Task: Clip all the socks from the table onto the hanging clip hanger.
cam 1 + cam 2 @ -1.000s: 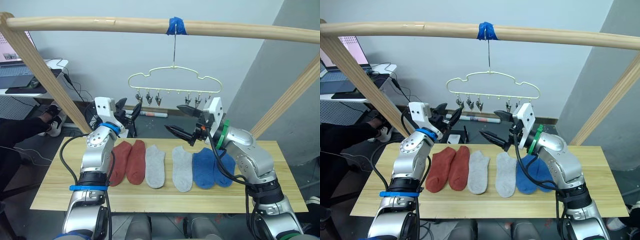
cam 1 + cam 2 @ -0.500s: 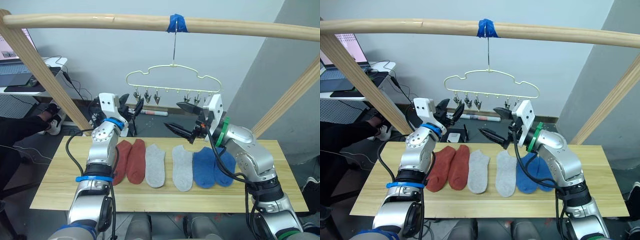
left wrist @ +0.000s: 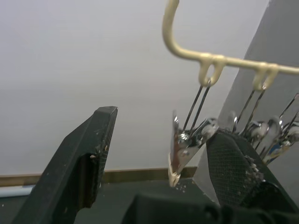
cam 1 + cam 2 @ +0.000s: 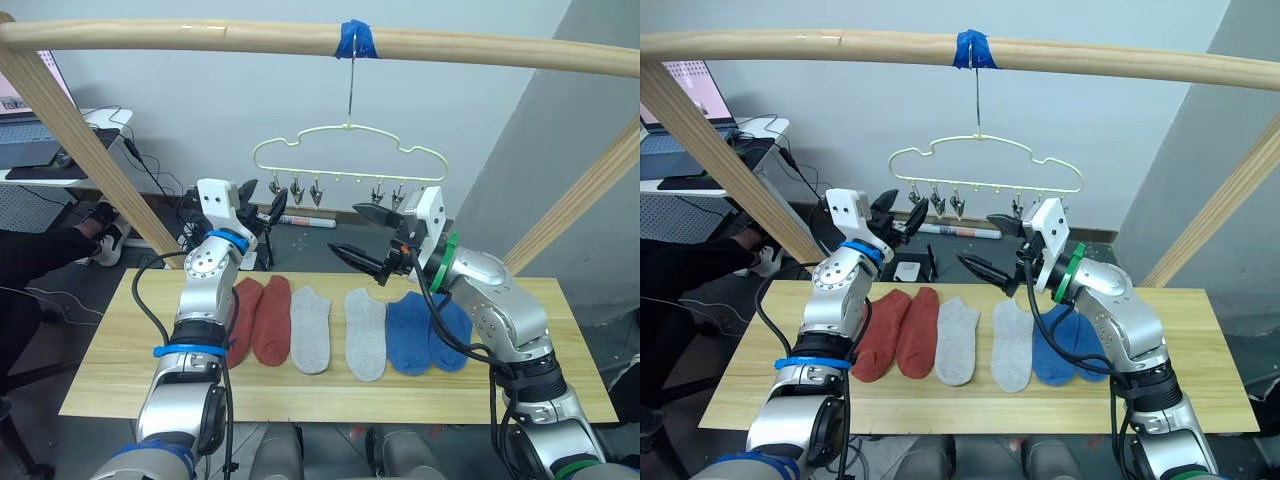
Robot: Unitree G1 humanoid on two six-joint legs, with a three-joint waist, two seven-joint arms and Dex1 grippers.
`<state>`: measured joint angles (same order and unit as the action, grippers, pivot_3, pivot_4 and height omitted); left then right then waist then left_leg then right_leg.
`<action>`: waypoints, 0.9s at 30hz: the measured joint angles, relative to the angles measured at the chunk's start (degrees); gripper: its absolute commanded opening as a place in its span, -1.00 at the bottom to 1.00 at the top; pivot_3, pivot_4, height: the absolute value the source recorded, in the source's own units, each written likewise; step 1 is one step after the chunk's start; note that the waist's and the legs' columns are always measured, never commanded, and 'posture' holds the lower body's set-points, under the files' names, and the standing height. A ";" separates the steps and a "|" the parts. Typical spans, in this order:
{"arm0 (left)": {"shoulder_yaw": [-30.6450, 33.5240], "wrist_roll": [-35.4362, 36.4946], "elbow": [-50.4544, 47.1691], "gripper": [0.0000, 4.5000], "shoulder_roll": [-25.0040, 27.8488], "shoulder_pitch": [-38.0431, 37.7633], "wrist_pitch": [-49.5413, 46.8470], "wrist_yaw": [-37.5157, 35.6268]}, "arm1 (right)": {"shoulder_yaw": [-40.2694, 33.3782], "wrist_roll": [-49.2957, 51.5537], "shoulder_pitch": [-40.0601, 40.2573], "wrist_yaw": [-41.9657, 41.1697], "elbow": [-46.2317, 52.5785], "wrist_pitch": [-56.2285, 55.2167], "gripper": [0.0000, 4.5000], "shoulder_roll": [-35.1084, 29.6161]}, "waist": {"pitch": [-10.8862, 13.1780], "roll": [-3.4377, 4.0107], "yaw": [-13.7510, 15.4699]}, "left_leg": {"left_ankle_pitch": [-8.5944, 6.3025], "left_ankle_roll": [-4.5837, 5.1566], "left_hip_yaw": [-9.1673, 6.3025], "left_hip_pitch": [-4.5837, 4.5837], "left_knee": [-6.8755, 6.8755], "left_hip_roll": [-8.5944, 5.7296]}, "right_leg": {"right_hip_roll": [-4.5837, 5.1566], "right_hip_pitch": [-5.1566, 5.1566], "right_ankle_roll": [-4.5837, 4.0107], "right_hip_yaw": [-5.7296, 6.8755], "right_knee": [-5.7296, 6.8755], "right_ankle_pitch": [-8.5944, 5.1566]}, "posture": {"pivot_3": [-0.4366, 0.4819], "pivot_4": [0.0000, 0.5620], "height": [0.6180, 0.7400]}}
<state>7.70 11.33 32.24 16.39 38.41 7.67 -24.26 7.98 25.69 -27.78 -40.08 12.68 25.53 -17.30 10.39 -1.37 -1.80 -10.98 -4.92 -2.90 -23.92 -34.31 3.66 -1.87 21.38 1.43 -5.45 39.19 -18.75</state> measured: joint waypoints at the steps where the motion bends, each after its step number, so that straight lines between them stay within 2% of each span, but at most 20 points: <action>1: 0.00 0.01 0.00 0.48 -0.09 0.05 0.06 -0.03 | 0.00 0.13 0.00 0.08 0.01 0.05 1.00 0.00 | 0.02 0.01 0.00 | 0.00 0.00 0.00 0.00 0.00 0.00 | 0.00 0.00 0.00 0.00 0.00 0.00 | -0.10 -0.33 1.00; 10: 0.00 0.09 0.00 0.48 -0.49 0.20 0.07 -0.16 | 0.00 0.19 -0.04 0.08 0.01 0.08 1.00 -0.04 | 0.08 0.00 -0.01 | 0.00 0.00 0.00 0.00 0.00 0.00 | 0.00 0.00 0.00 0.01 0.00 0.00 | -0.10 -0.32 1.00; 11: 0.00 0.09 0.00 0.33 -0.49 0.20 0.08 -0.18 | 0.00 0.19 -0.04 0.09 0.01 0.08 1.00 -0.04 | 0.09 0.00 -0.01 | 0.00 0.00 0.00 0.00 0.00 0.00 | 0.00 0.00 0.00 0.01 0.00 0.00 | -0.10 -0.31 1.00; 13: 0.00 0.11 0.00 0.14 -0.49 0.20 0.09 -0.46 | 0.00 0.19 -0.04 0.10 0.01 0.08 1.00 -0.04 | 0.11 0.00 -0.02 | 0.00 0.00 0.00 0.00 0.00 0.00 | 0.00 0.00 0.00 0.01 0.00 0.00 | -0.10 -0.31 1.00; 19: 0.03 0.55 -0.13 -0.67 -0.85 0.19 0.09 -1.72 | 0.00 0.19 -0.04 0.14 0.01 0.08 1.00 -0.04 | 0.24 0.00 -0.01 | 0.00 0.00 0.00 0.00 0.00 0.00 | 0.00 0.00 0.00 0.01 0.00 0.00 | -0.08 -0.29 1.00; 25: -0.01 0.92 -1.60 -0.97 -1.00 0.14 -0.01 -2.37 | -0.01 0.21 0.76 0.31 0.05 0.30 1.00 -0.07 | 0.41 0.00 0.01 | 0.00 0.00 -0.01 -0.01 0.00 0.00 | 0.00 0.00 0.00 0.01 0.00 0.00 | -0.05 -0.26 1.00; 27: -0.03 0.84 -3.09 -1.00 -0.47 -0.20 -0.21 -2.42 | -0.01 0.13 2.21 0.58 0.19 0.37 1.00 -0.37 | 0.44 0.01 0.03 | 0.00 0.00 0.00 -0.02 0.01 0.00 | 0.00 0.00 0.00 0.01 -0.01 0.00 | -0.04 -0.26 1.00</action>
<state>7.67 12.18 29.15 15.92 38.21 7.46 -26.68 7.98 25.81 -25.57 -39.50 12.86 25.90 -17.67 10.83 -1.36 -1.77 -10.98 -4.93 -2.90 -23.94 -34.31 3.67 -1.87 21.38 1.43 -5.44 39.18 -18.75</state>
